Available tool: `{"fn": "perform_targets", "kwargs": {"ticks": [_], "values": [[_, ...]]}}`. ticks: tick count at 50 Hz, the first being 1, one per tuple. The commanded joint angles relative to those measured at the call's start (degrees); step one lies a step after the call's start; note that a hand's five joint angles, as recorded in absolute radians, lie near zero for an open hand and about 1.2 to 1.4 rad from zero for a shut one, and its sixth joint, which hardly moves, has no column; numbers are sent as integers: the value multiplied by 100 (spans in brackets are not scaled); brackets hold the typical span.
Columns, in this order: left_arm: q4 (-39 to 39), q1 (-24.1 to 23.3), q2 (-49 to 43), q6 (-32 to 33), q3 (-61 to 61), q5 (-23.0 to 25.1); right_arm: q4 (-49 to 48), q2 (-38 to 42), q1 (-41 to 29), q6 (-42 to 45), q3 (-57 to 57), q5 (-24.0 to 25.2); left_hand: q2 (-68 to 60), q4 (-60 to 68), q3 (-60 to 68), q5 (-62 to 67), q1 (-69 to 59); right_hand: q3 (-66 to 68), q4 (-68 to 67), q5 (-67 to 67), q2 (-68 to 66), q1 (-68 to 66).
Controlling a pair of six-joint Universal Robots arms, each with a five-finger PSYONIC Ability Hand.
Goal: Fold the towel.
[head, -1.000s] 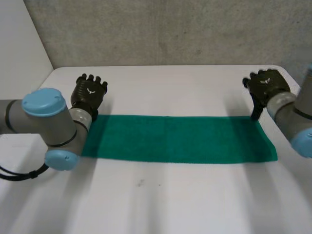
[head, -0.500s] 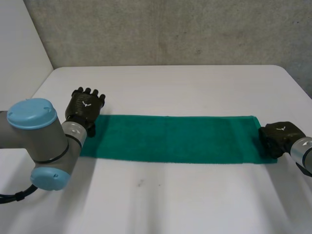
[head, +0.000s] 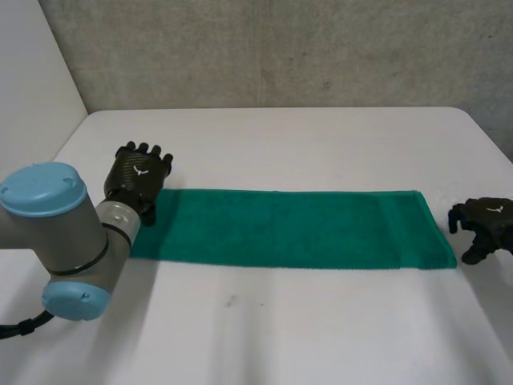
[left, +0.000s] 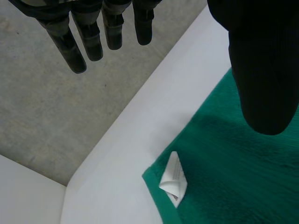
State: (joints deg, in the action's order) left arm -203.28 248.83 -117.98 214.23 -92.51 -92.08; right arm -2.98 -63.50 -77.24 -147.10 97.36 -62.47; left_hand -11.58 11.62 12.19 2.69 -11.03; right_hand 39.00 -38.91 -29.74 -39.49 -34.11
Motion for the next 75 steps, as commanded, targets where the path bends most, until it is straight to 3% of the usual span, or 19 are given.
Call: {"fn": "perform_targets", "kwargs": {"ticks": [1,14,25,27,29,40,46,52,57,65,72,75], "values": [[-10,-27,3,-56,-135,-3,-115,-312,42,-293,318,859,158,-162,-219,-269,103,355,-364,-281,-306,-844],[8,-27,91,-645,-153,-12,-413,100,33,-320,213,868,158,-162,-219,-269,103,523,-532,-449,-474,-1012],[8,-18,108,-672,-170,-12,-431,373,7,-276,55,640,158,-162,-219,-269,103,842,-852,-768,-793,-1332],[16,-10,117,-672,-170,-3,-440,400,7,-276,46,648,158,-162,-219,-269,103,3268,-3277,-3194,-3219,-3758],[16,-18,117,-672,-170,-3,-440,400,16,-276,46,648,158,-162,-219,-269,103,4092,-4101,-4018,-4043,-4581],[16,-18,126,-680,-179,-12,-431,400,51,-267,-51,420,158,-162,-219,-269,103,4100,-4109,-4026,-4051,-4589],[16,-10,117,-680,-179,-12,-405,391,51,-250,63,587,158,-162,-219,-269,103,4100,-4109,-4026,-4051,-4589],[16,-18,126,-672,-276,-3,-449,356,156,-127,-76,193,158,-162,-219,-269,103,4100,-4109,-4026,-4051,-4589],[16,-27,170,-680,-302,-12,-396,329,753,-118,-428,-336,158,-162,-219,-269,103,4100,-4109,-4026,-4051,-4589],[25,-10,266,-680,-329,-12,-90,285,1018,567,-841,-407,158,-162,-219,-269,103,4100,-4109,-4026,-4051,-4589],[25,-10,416,-689,-329,-12,439,-172,464,313,-1211,-292,158,-162,-219,-269,103,4100,-4109,-4026,-4051,-4589],[25,-10,451,-689,-337,-12,439,-382,-720,-178,-1544,-274,158,-162,-219,-269,103,4100,-4109,-4026,-4051,-4589]]}}
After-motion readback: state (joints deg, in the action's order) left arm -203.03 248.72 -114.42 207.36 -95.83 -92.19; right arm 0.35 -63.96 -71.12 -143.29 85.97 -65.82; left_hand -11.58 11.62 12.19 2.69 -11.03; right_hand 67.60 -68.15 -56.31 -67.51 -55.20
